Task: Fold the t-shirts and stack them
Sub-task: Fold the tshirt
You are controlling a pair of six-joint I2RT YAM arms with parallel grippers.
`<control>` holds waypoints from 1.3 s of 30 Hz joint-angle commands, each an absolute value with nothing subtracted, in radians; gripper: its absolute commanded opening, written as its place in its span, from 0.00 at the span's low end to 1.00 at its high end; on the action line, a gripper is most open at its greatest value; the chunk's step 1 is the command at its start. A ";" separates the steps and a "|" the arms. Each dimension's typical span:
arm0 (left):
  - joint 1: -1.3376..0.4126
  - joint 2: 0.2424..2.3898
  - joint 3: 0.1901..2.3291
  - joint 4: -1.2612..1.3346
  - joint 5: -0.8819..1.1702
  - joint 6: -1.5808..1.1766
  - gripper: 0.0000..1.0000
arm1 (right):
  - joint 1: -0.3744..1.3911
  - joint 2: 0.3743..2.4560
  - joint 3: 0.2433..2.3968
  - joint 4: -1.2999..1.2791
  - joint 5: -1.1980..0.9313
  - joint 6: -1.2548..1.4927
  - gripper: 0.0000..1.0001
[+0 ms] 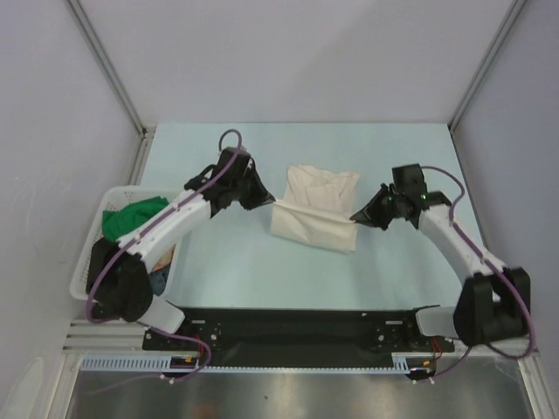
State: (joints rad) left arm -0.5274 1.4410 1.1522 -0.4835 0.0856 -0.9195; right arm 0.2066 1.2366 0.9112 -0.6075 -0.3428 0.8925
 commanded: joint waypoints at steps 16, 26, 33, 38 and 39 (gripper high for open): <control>-0.384 2.132 1.899 -0.462 0.248 -0.726 0.00 | 0.009 1.996 1.609 -0.554 -0.607 0.689 0.00; -0.357 2.267 2.005 -0.397 0.331 -0.741 0.00 | -0.038 2.085 1.649 -0.526 -0.646 0.692 0.00; -0.336 2.348 2.089 -0.387 0.367 -0.755 0.00 | -0.054 2.164 1.726 -0.522 -0.655 0.692 0.00; -0.321 2.437 2.213 -0.417 0.342 -0.715 0.19 | -0.086 2.270 1.790 -0.462 -0.655 0.706 0.27; -0.313 2.472 2.258 -0.464 0.310 -0.694 0.27 | -0.107 2.295 1.890 -0.495 -0.637 0.678 0.39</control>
